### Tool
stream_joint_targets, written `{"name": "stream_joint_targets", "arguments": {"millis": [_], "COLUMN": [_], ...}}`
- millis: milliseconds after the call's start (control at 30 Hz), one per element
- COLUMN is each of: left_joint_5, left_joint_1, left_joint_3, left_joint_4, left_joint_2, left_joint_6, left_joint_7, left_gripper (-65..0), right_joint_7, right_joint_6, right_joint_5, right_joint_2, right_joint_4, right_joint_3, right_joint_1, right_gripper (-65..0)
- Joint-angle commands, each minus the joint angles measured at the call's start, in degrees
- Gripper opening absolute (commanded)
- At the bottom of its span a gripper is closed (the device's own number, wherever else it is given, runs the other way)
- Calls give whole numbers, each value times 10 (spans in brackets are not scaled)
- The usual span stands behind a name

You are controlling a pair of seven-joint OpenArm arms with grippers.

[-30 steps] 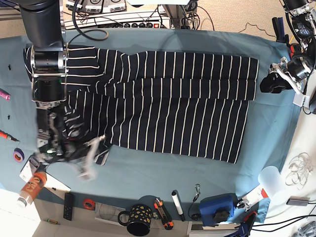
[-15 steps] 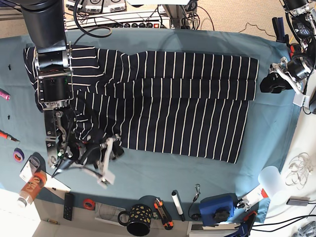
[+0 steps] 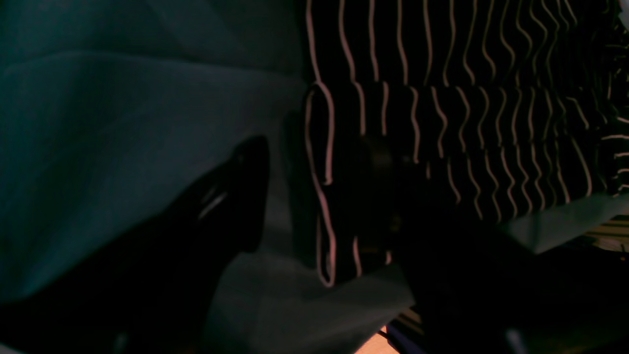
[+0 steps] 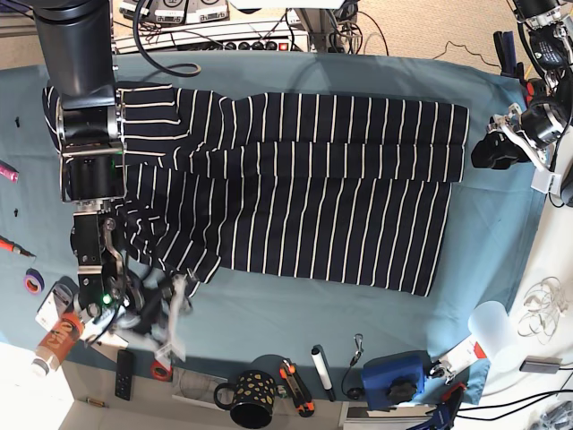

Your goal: Layout the t-shirt on the table in an organized manner, then fold the t-shirt properly

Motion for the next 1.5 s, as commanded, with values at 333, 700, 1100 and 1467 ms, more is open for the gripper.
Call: {"name": "stream_joint_targets", "arguments": {"millis": [333, 700, 1100, 1467], "left_joint_5": [-13, -12, -13, -12], "left_joint_1": [-3, -3, -3, -3], "left_joint_3": [-4, -4, -4, -4], "left_joint_4": [8, 8, 8, 8], "left_joint_2": [-11, -11, -11, -11], "left_joint_6": [-3, -3, -2, -2], "left_joint_7": [-11, -11, -11, -10], "left_gripper": [-364, -364, -365, -365], "right_joint_7": [-61, -117, -78, -2], "right_joint_6": [22, 22, 22, 22], "right_joint_5": [76, 136, 100, 52], "right_joint_2": [1, 0, 1, 1], "right_joint_4": [-61, -61, -61, -35], "right_joint_3": [2, 0, 0, 1], "right_joint_1": [25, 25, -19, -16], "right_gripper": [-371, -371, -371, -650]}}
